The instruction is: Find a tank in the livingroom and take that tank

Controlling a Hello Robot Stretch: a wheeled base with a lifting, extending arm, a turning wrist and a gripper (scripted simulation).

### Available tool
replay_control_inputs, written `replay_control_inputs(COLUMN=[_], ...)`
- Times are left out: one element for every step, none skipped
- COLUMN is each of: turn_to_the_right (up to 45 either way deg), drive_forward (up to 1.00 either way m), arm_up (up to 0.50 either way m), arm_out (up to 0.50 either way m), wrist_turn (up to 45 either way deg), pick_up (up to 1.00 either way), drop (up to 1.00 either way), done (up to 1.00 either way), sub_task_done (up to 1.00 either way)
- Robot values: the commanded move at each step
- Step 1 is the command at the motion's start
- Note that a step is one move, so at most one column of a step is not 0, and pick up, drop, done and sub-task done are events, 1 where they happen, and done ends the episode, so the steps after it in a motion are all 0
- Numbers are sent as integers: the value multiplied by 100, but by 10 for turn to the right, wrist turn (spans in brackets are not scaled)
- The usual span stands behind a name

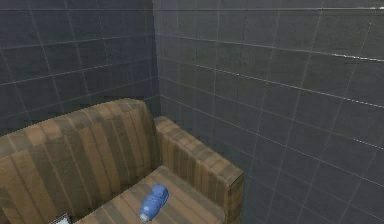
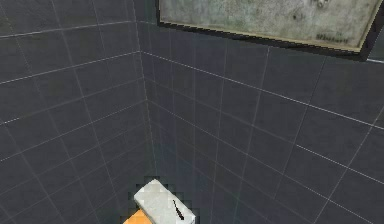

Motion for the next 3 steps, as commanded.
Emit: replay_control_inputs(turn_to_the_right=[0, 0, 0], drive_forward=[0, 0, 0], arm_up=[0, 0, 0], arm_out=[0, 0, 0], wrist_turn=[450, 450, 450], pick_up=[0, 0, 0], drop=[0, 0, 0], done=[0, 0, 0], sub_task_done=[0, 0, 0])
